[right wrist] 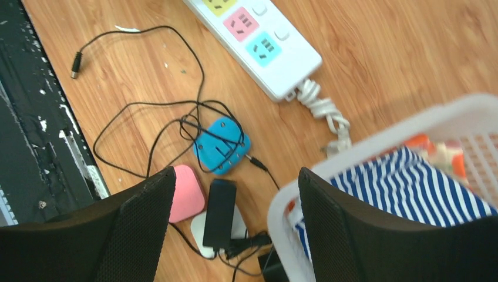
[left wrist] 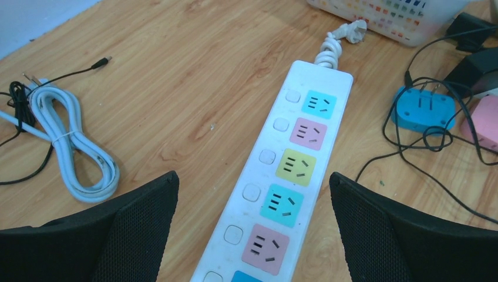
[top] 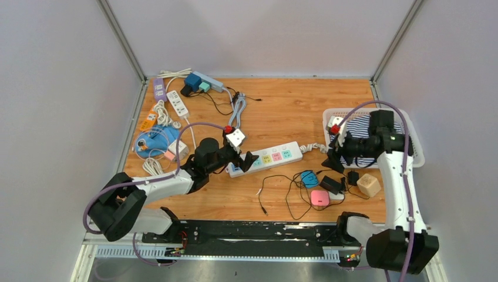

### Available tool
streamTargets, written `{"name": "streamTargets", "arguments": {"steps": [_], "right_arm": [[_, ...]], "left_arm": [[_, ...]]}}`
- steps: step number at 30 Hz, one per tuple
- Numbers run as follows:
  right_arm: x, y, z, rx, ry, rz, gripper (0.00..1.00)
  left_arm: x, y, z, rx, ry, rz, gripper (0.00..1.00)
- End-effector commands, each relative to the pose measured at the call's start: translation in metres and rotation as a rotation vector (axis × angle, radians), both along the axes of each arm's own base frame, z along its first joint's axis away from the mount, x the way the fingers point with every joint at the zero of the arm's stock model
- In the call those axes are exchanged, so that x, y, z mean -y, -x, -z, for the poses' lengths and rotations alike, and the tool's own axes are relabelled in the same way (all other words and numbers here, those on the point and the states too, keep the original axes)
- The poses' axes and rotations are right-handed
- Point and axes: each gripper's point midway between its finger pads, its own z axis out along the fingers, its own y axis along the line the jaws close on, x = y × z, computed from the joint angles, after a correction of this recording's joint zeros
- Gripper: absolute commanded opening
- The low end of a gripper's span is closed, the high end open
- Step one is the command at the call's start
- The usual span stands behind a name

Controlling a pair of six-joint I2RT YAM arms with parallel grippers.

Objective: Pull the plug off the socket
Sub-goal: Move the socket to the center of the board.

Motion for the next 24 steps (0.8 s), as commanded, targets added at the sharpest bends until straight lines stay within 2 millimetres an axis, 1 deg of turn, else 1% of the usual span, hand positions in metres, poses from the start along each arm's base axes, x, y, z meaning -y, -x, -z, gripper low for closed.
{"name": "streamTargets", "arguments": {"steps": [1, 3, 5, 7, 11, 14, 17, 18, 20, 21, 22, 24], "right_arm": [[-0.033, -0.02, -0.008, -0.018, -0.021, -0.054, 0.77], [-0.052, -0.018, -0.009, -0.016, -0.035, -0.146, 0.77], [-0.067, -0.017, -0.01, 0.018, -0.045, -0.246, 0.78], [-0.08, -0.018, -0.008, 0.064, -0.035, -0.341, 0.78], [-0.104, -0.028, 0.001, 0.134, 0.016, -0.494, 0.8], [-0.121, -0.037, 0.008, 0.146, 0.044, -0.583, 0.8], [-0.138, -0.043, 0.023, 0.18, 0.085, -0.686, 0.8], [-0.142, -0.047, 0.028, 0.192, 0.107, -0.703, 0.8], [-0.149, -0.056, 0.034, 0.199, 0.142, -0.713, 0.8], [-0.153, -0.06, 0.035, 0.196, 0.145, -0.71, 0.8], [-0.156, -0.064, 0.036, 0.186, 0.14, -0.701, 0.8], [-0.159, -0.072, 0.045, 0.144, 0.136, -0.681, 0.8]], "left_arm": [[-0.004, 0.001, -0.003, -0.114, 0.002, -0.055, 1.0], [-0.005, 0.0, -0.005, -0.128, -0.003, -0.063, 1.0], [-0.004, -0.001, -0.016, -0.114, 0.016, -0.065, 1.0], [-0.003, -0.004, -0.035, -0.081, 0.039, -0.068, 1.0], [-0.005, -0.014, -0.088, 0.0, 0.069, -0.101, 1.0], [-0.017, -0.033, -0.124, 0.05, 0.098, -0.221, 1.0], [-0.025, -0.049, -0.152, 0.084, 0.122, -0.313, 1.0], [-0.027, -0.051, -0.159, 0.093, 0.129, -0.335, 1.0], [-0.033, -0.056, -0.163, 0.112, 0.118, -0.372, 1.0], [-0.038, -0.057, -0.161, 0.119, 0.102, -0.391, 1.0], [-0.043, -0.057, -0.156, 0.122, 0.086, -0.411, 1.0], [-0.054, -0.058, -0.141, 0.114, 0.048, -0.466, 1.0]]}}
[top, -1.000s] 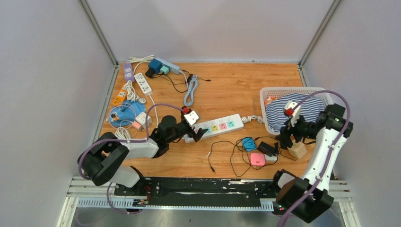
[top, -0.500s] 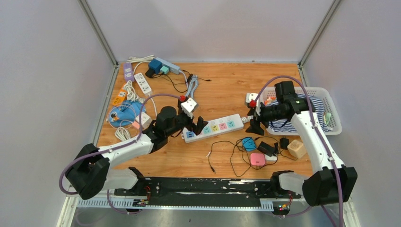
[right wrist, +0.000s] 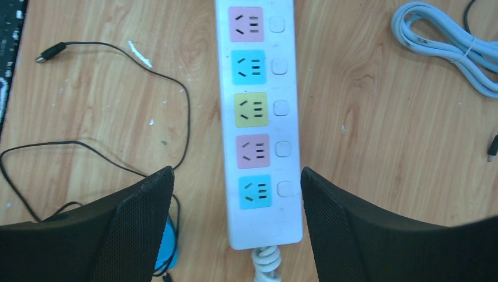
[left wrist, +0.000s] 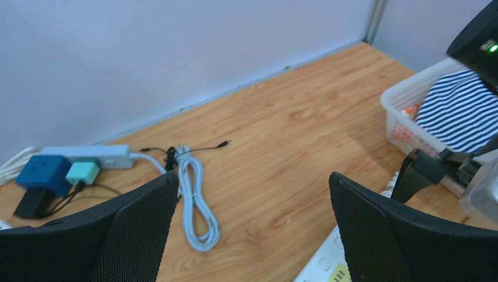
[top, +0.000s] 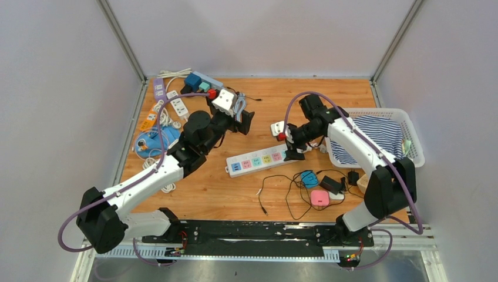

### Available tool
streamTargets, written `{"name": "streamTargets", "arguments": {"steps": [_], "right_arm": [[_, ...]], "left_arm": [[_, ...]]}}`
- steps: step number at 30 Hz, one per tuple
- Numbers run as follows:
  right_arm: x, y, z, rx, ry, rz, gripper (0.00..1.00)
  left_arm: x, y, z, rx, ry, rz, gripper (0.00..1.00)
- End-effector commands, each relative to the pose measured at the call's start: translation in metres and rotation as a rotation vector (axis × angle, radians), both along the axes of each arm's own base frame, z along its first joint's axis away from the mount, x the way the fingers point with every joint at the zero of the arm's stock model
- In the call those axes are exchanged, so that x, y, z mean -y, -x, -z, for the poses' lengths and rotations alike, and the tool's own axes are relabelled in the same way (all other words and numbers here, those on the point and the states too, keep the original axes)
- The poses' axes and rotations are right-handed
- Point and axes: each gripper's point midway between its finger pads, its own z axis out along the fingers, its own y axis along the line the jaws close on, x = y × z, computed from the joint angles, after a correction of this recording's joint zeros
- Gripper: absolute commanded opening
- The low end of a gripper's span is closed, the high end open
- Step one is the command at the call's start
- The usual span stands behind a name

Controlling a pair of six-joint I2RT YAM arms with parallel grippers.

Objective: Pull the plug off the socket
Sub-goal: Move the socket to the center of the board.

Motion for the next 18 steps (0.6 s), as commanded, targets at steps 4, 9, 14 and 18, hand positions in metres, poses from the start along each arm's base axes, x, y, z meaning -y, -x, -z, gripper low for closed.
{"name": "streamTargets", "arguments": {"steps": [4, 9, 14, 18], "right_arm": [[-0.011, -0.035, 0.024, -0.002, 0.085, 0.031, 0.8], [-0.017, -0.05, 0.046, -0.025, 0.212, 0.084, 0.81], [-0.018, -0.058, 0.059, -0.041, 0.27, 0.109, 0.83], [-0.019, -0.056, 0.075, -0.045, 0.318, 0.099, 0.87]], "left_arm": [[-0.052, -0.007, 0.067, -0.095, -0.162, -0.263, 1.0], [-0.056, 0.0, 0.08, -0.113, -0.195, -0.272, 1.0], [-0.064, 0.006, 0.081, -0.1, -0.205, -0.278, 1.0], [-0.06, 0.011, 0.081, -0.092, -0.209, -0.239, 1.0]]}}
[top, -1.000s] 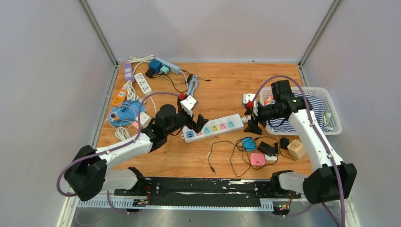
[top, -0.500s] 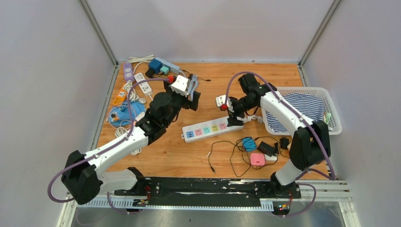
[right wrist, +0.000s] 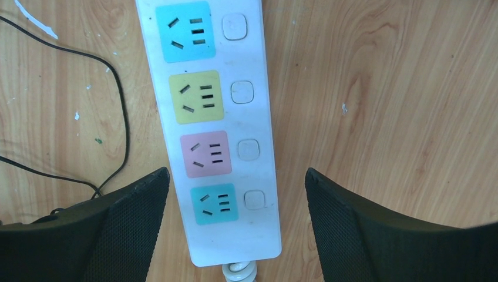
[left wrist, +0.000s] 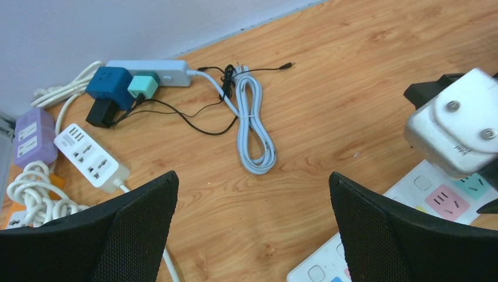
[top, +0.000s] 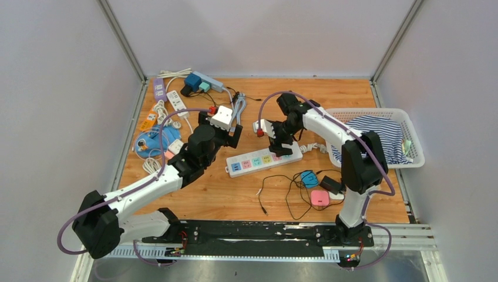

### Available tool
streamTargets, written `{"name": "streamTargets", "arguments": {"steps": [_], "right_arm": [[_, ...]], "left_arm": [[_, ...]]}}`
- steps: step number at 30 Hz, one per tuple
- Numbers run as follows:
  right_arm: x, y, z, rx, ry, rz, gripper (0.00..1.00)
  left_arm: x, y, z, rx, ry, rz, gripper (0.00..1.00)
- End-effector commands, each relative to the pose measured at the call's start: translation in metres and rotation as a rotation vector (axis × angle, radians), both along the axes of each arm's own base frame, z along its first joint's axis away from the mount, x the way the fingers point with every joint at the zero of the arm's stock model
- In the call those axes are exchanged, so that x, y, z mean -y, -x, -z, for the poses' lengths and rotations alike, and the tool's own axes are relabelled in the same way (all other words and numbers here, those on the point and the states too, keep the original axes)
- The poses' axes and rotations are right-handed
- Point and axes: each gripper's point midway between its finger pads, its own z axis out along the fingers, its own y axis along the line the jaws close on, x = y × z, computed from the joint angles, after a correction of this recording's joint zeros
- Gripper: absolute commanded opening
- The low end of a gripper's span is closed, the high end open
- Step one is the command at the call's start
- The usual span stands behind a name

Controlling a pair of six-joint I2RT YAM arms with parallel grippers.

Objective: Pull the plug off the socket
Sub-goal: Move the socket to the center of the board.

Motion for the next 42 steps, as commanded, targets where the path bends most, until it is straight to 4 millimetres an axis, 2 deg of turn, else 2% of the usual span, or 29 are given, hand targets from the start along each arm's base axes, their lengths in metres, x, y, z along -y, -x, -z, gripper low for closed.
{"name": "streamTargets", "arguments": {"steps": [1, 6, 8, 18, 25, 31, 42], "right_arm": [[0.002, 0.0, 0.014, -0.004, 0.087, 0.016, 0.88], [-0.003, 0.002, 0.026, -0.031, 0.099, 0.023, 0.94], [-0.003, 0.002, 0.033, -0.047, 0.106, 0.033, 1.0], [-0.002, 0.005, 0.057, -0.084, 0.138, 0.05, 1.0], [0.002, 0.002, 0.069, -0.068, 0.166, 0.064, 0.96], [0.002, 0.002, 0.075, -0.073, 0.173, 0.062, 0.86], [0.003, 0.004, 0.085, -0.075, 0.195, 0.059, 0.87]], "left_arm": [[0.0, 0.005, -0.004, 0.023, -0.01, 0.022, 1.0], [-0.001, 0.008, 0.001, 0.025, -0.041, 0.041, 1.0], [0.0, 0.01, -0.001, 0.031, -0.036, 0.055, 1.0], [-0.008, 0.01, 0.003, 0.037, -0.069, 0.033, 1.0], [-0.012, 0.013, 0.002, 0.047, -0.076, 0.03, 1.0], [-0.01, 0.011, 0.008, 0.037, -0.097, 0.038, 1.0], [-0.011, 0.012, 0.008, 0.04, -0.103, 0.035, 1.0]]}}
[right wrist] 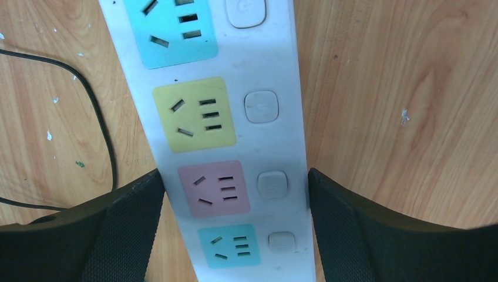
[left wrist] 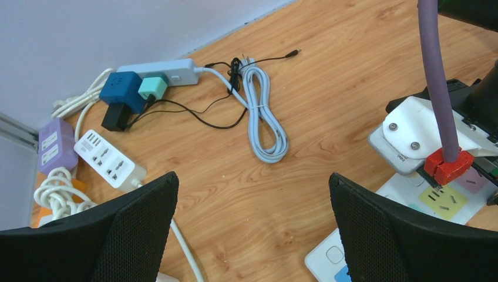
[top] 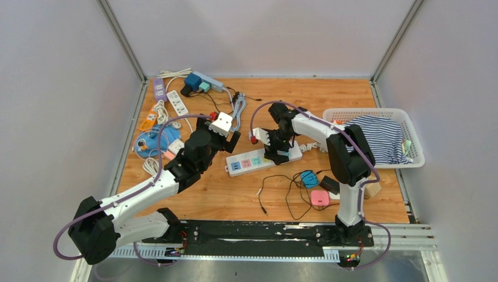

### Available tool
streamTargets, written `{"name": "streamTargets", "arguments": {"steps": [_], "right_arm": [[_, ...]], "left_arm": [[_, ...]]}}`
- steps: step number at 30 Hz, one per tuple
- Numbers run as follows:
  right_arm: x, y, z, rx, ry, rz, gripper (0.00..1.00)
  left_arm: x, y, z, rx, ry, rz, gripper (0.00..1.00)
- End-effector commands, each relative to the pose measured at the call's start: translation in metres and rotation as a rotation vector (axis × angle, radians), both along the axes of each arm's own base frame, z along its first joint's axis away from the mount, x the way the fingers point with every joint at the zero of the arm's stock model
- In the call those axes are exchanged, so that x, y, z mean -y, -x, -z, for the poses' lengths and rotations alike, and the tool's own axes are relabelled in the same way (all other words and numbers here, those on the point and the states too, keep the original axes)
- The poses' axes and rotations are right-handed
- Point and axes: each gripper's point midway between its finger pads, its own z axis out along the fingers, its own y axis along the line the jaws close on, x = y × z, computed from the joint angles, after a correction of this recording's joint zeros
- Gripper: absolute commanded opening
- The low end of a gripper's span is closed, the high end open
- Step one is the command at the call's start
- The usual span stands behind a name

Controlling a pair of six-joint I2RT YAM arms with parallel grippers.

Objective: Pull the plug off the socket
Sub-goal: Move the socket to the center of the board.

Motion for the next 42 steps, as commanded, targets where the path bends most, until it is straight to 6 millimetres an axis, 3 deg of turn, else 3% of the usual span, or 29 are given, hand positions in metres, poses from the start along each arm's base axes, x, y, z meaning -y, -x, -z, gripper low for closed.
{"name": "streamTargets", "arguments": {"steps": [1, 6, 18, 28, 42], "right_arm": [[0.001, 0.002, 0.026, -0.004, 0.049, -0.008, 0.88], [-0.003, 0.002, 0.023, -0.014, 0.032, 0.0, 0.84], [-0.013, -0.007, 0.005, -0.029, -0.028, 0.064, 0.34], [-0.009, -0.036, -0.017, -0.028, -0.108, 0.242, 0.07], [0.011, -0.069, -0.046, 0.003, -0.213, 0.408, 0.01]], "left_arm": [[0.0, 0.001, 0.001, 0.009, -0.01, 0.004, 1.0], [0.002, 0.001, 0.003, 0.002, -0.016, 0.012, 1.0], [0.003, 0.001, 0.004, 0.0, -0.016, 0.016, 1.0], [0.004, 0.0, 0.005, -0.004, -0.018, 0.016, 1.0], [0.004, 0.0, 0.006, -0.006, -0.018, 0.017, 1.0]]}}
